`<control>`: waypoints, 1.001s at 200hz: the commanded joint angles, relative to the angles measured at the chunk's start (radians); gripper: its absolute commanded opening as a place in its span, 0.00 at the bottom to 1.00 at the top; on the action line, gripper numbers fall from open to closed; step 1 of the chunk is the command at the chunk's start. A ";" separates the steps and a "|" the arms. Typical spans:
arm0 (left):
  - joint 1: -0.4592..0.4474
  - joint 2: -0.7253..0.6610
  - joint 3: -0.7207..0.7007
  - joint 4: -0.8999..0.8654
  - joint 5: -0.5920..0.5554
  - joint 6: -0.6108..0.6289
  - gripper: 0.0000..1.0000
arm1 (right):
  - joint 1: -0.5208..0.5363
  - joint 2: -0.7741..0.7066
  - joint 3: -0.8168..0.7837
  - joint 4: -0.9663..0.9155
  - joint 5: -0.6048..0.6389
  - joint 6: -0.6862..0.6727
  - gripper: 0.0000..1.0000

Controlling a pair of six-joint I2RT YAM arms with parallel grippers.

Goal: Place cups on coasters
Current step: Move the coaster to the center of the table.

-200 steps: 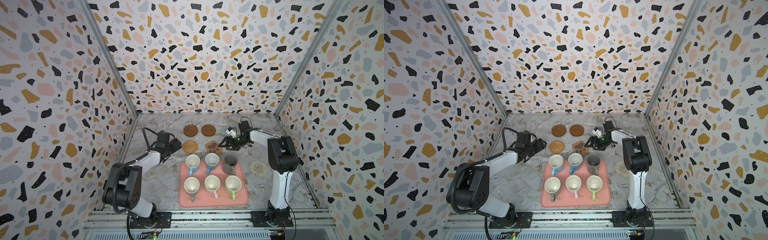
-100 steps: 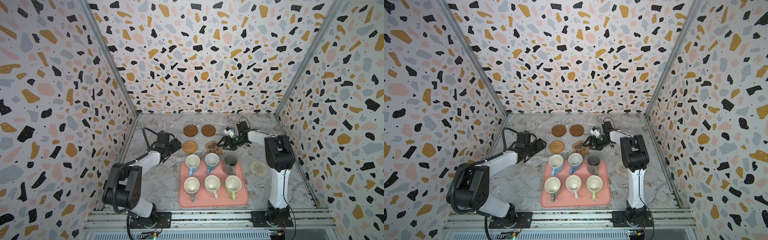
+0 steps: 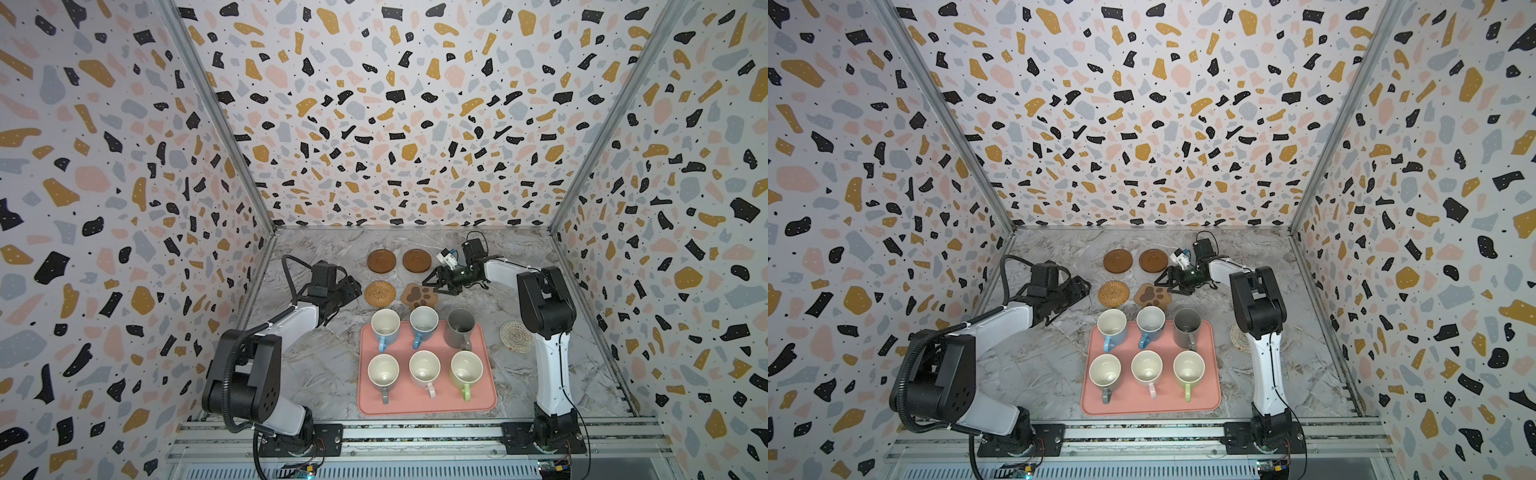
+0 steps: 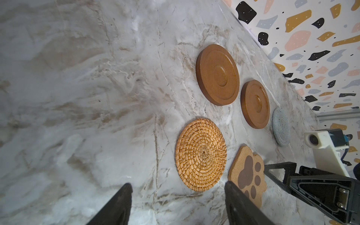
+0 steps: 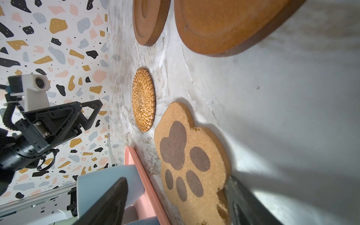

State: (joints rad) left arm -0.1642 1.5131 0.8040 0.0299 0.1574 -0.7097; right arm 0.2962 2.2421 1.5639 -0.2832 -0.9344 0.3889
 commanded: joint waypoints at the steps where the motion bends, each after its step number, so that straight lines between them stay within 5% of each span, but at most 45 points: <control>1: 0.008 -0.016 -0.016 0.011 0.007 0.015 0.76 | 0.001 0.004 0.037 -0.001 0.018 0.014 0.82; 46: 0.009 -0.015 -0.026 0.013 0.010 0.016 0.76 | -0.005 0.005 0.097 -0.056 0.057 -0.016 0.82; 86: 0.014 -0.016 -0.021 0.010 0.013 0.018 0.76 | -0.005 -0.031 0.196 -0.232 0.139 -0.172 0.82; 166: 0.017 0.000 0.020 -0.005 0.020 0.039 0.76 | 0.095 -0.003 0.524 -0.555 0.713 -0.488 0.92; 200: 0.018 -0.008 0.017 -0.020 0.014 0.060 0.76 | 0.166 0.029 0.558 -0.562 0.809 -0.574 0.99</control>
State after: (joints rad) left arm -0.1520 1.5135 0.7994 0.0219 0.1608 -0.6834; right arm 0.4137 2.2585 2.0979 -0.7639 -0.2584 -0.0715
